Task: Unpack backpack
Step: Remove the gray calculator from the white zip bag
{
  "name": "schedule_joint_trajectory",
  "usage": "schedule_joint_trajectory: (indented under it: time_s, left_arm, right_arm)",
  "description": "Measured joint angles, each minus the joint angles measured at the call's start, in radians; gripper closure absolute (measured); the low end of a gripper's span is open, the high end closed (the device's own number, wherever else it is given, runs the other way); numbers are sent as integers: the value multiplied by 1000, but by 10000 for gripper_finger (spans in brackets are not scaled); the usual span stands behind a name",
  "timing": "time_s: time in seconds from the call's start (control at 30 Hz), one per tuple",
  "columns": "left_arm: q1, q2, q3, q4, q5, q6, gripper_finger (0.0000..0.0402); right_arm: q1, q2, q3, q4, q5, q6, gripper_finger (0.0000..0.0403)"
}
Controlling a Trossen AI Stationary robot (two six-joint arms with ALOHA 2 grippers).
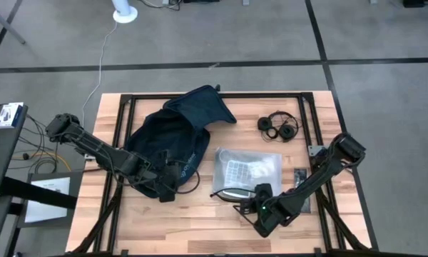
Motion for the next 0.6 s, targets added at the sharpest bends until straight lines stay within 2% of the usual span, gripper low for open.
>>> schedule_joint_trajectory:
  time_s: [0.2,0.33,0.47,0.6]
  left_arm:
    - [32,0,0,88,-43,-6,267]
    - [50,0,0,108,-42,-19,267]
    - [65,0,0,108,-43,-33,267]
    - [65,0,0,108,-42,-50,267]
  right_arm:
    - [-15,-4,5,-165,-1,43,330]
    - [-42,-4,6,-171,-4,-6,317]
    - [-75,-1,6,-165,-61,-65,280]
    - [-94,5,6,-153,-101,-123,226]
